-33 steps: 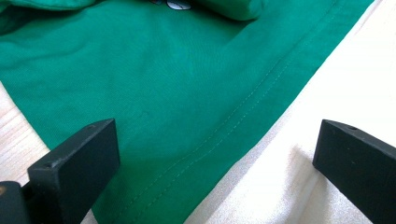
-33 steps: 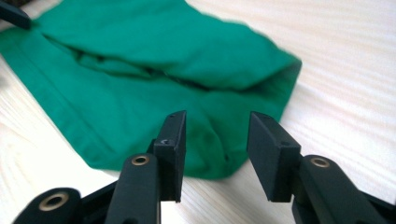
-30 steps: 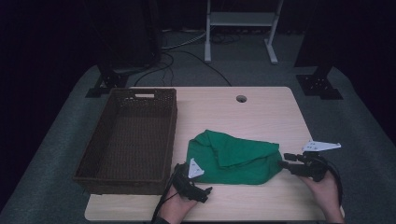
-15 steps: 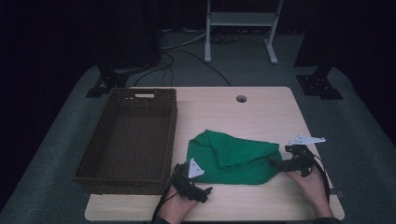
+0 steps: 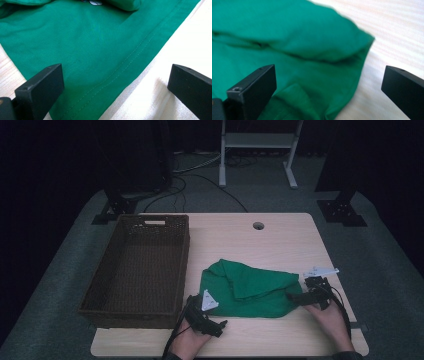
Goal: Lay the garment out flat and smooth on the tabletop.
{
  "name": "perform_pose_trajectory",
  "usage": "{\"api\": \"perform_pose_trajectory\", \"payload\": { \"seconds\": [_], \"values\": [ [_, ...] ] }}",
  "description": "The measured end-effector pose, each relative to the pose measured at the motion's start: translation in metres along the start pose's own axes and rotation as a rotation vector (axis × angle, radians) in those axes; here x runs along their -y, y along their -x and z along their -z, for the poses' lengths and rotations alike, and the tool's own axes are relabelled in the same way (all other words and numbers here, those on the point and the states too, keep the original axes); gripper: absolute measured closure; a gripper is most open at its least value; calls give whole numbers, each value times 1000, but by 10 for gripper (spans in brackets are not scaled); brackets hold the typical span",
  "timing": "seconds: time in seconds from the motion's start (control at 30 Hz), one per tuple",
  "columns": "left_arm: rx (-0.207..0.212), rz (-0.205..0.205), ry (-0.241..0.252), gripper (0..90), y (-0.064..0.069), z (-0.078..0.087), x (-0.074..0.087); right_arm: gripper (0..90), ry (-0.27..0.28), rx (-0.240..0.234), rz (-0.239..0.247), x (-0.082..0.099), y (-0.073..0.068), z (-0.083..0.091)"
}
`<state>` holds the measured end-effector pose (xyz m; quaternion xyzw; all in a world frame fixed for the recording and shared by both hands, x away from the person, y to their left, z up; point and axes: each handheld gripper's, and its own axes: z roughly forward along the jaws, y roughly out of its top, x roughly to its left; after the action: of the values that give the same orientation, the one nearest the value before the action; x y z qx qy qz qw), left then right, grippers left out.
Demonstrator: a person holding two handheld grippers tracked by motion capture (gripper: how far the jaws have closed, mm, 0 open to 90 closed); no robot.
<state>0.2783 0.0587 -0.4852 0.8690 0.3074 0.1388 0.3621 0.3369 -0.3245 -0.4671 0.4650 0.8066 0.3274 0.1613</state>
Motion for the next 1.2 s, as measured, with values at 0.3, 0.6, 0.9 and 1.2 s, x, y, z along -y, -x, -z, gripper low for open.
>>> {"api": "perform_pose_trajectory", "payload": {
  "seconds": [0.3,0.6,0.9,1.2],
  "values": [
    [0,0,0,0,0,0,0,0,-23,-8,-7,17,8,8],
    [-1,0,0,0,0,0,0,0,-8,-20,7,34,8,28],
    [-9,4,56,0,-2,5,-13,0,89,-84,45,34,-2,37],
    [-54,28,96,0,-24,-9,-37,0,90,-104,101,11,-15,6]
  ]
}}
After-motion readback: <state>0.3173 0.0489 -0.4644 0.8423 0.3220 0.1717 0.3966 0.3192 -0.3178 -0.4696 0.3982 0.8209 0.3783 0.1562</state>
